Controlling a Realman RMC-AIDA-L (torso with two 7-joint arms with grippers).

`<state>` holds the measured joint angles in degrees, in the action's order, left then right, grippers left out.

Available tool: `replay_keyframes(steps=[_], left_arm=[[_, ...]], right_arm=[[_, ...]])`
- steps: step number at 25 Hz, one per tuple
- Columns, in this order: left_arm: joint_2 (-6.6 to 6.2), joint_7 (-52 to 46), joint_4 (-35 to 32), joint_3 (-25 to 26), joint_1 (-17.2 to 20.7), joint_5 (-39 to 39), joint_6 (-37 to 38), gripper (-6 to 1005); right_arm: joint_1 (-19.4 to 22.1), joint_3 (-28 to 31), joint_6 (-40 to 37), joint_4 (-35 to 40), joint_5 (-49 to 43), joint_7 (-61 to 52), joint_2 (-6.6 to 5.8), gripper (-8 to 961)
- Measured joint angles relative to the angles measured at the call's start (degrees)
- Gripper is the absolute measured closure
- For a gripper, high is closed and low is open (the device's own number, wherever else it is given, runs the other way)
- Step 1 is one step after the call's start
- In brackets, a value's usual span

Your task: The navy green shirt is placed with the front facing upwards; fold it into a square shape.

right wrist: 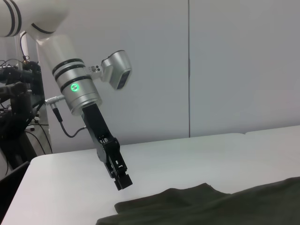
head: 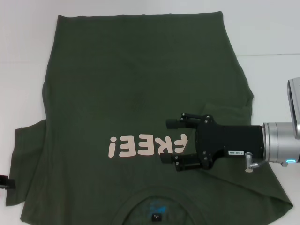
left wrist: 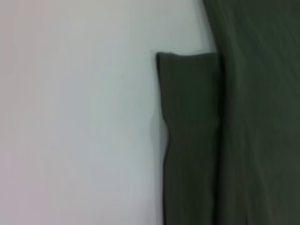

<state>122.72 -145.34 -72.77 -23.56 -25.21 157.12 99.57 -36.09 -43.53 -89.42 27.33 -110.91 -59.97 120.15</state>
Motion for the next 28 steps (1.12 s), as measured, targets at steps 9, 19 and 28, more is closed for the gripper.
replay_keyframes(steps=[9,19,28], left_arm=[[0.28,-0.9,1.6,-0.5,-0.1,0.3,0.0,459],[0.41,-2.8,1.6,-2.0,-0.2,0.4,0.4,119],[0.41,-3.1,1.9,-2.0,0.0,0.5,0.3,114]], right_arm=[[0.0,0.0,0.2,-0.5,0.0,0.6,0.00,57],[0.0,0.0,0.3,-0.6,0.0,1.2,0.00,58],[-0.1,-0.1,0.3,-0.6,0.0,1.3,0.00,58]])
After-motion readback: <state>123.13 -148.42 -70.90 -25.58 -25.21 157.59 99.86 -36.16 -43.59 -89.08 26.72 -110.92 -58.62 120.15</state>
